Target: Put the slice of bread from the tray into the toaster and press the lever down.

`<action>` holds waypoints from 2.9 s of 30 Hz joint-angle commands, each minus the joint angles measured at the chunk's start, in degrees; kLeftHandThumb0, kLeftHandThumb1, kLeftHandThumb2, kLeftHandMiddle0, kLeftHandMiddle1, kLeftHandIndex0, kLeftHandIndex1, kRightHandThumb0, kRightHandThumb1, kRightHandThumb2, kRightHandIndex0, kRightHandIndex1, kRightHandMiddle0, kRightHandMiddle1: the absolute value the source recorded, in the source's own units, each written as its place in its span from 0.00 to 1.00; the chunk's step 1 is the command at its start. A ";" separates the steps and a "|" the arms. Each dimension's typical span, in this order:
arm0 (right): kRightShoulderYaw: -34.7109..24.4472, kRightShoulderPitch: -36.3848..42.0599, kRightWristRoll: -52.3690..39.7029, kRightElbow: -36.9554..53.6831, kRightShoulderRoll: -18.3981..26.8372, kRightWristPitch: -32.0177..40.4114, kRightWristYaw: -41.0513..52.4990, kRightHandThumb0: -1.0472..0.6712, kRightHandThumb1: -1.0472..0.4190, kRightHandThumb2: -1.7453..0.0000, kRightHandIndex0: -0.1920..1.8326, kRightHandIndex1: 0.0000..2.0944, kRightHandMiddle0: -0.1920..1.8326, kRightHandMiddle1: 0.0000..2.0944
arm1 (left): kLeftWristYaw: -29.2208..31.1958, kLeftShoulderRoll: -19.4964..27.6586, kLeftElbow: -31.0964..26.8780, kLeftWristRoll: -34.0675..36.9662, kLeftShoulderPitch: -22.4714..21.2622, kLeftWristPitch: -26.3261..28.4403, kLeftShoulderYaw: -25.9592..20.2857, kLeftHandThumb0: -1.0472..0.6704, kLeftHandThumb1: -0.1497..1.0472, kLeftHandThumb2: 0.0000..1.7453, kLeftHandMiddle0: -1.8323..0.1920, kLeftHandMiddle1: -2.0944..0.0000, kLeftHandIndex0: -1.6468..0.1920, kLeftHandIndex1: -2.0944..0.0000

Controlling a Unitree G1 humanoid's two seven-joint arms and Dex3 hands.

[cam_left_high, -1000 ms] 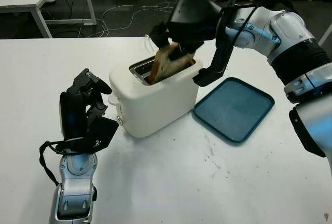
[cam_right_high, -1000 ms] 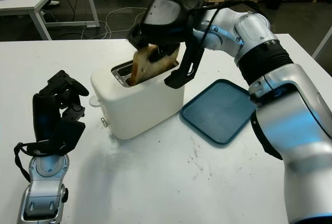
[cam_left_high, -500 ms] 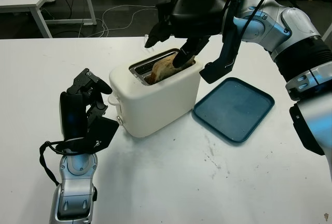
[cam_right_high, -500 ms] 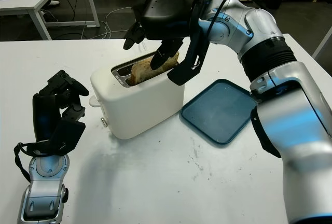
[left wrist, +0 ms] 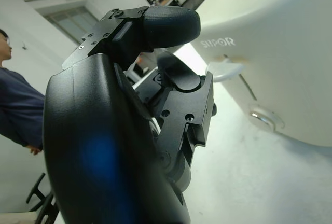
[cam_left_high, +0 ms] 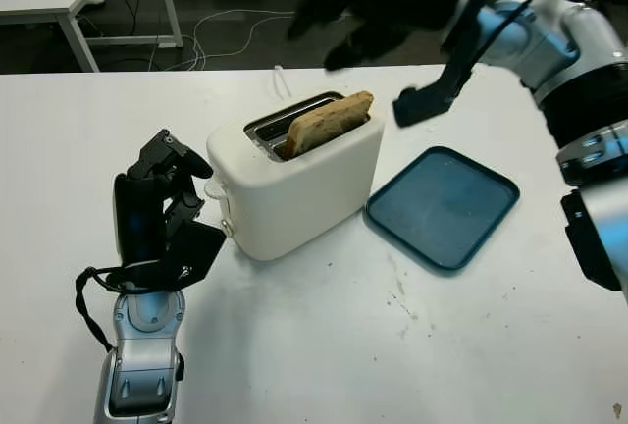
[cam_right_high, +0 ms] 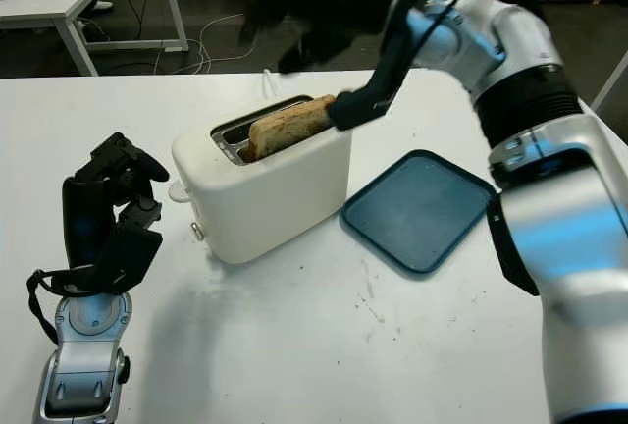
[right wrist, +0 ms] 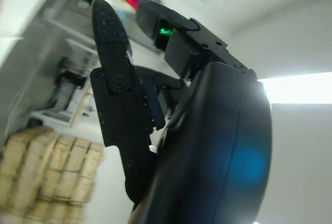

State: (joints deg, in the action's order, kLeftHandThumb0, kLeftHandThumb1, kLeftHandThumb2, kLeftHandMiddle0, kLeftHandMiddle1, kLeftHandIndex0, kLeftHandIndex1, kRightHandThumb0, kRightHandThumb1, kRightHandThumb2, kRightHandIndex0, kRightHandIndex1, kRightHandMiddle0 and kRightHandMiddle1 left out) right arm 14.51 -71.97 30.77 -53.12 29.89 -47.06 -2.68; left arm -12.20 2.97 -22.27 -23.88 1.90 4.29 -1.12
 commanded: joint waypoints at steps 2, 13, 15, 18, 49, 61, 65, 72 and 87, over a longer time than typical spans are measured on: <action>-6.17 10.47 -9.73 0.60 -2.23 2.76 0.29 0.33 0.09 0.86 0.45 0.70 0.47 0.46 | 0.32 0.39 0.38 0.38 -0.87 -0.19 -0.23 0.63 0.89 0.47 0.40 0.17 0.55 0.17; -14.20 42.20 -24.31 15.16 -8.20 12.74 6.07 0.36 0.09 0.78 0.50 0.80 0.43 0.68 | 1.84 0.95 0.84 -0.38 -2.80 0.82 0.57 0.63 0.89 0.47 0.39 0.17 0.53 0.17; -14.90 45.88 -24.53 17.77 -9.56 13.34 5.32 0.36 0.09 0.76 0.51 0.83 0.40 0.77 | 2.06 0.90 0.93 -0.32 -3.05 0.92 0.78 0.63 0.89 0.47 0.39 0.17 0.53 0.17; -16.40 52.05 -27.38 22.81 -13.19 12.26 4.34 0.36 0.09 0.73 0.53 0.83 0.38 0.83 | 2.34 0.96 0.93 -0.70 -3.30 1.20 1.12 0.64 0.89 0.48 0.39 0.17 0.53 0.17; -18.65 66.06 -36.89 42.18 -25.42 31.83 7.49 0.35 0.09 0.80 0.57 0.83 0.42 0.83 | 16.71 20.17 -6.49 -22.18 -1.25 4.05 2.56 0.64 0.87 0.03 0.37 0.32 0.27 0.82; -18.87 66.32 -36.76 42.16 -25.53 31.08 7.91 0.35 0.09 0.80 0.57 0.83 0.42 0.83 | 22.14 26.08 -6.22 -23.32 -2.47 2.32 1.04 0.68 0.84 0.00 0.30 0.48 0.18 0.94; -18.92 66.46 -37.03 42.25 -25.85 31.06 8.00 0.35 0.09 0.81 0.56 0.83 0.42 0.83 | 22.85 25.86 -5.80 -24.32 -2.90 3.34 1.29 0.66 0.85 0.00 0.30 0.49 0.19 0.96; -19.20 66.77 -37.20 42.63 -25.71 31.21 8.33 0.35 0.09 0.81 0.56 0.83 0.42 0.83 | 21.27 25.64 -4.58 -25.37 -2.97 2.34 1.46 0.68 0.86 0.00 0.29 0.46 0.19 0.97; -19.38 67.14 -37.46 43.38 -26.12 31.41 8.99 0.35 0.09 0.81 0.57 0.83 0.42 0.83 | 20.67 25.51 -3.29 -25.52 -3.04 1.58 1.55 0.67 0.88 0.00 0.30 0.44 0.20 0.99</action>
State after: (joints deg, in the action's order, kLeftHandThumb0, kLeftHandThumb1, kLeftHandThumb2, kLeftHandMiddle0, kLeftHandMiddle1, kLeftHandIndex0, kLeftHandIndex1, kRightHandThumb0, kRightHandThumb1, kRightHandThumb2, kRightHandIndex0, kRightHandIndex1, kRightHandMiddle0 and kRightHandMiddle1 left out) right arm -4.49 -4.66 -6.04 -10.37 4.05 -15.90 6.29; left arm 9.09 28.26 -26.22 -49.58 -0.48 6.56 0.46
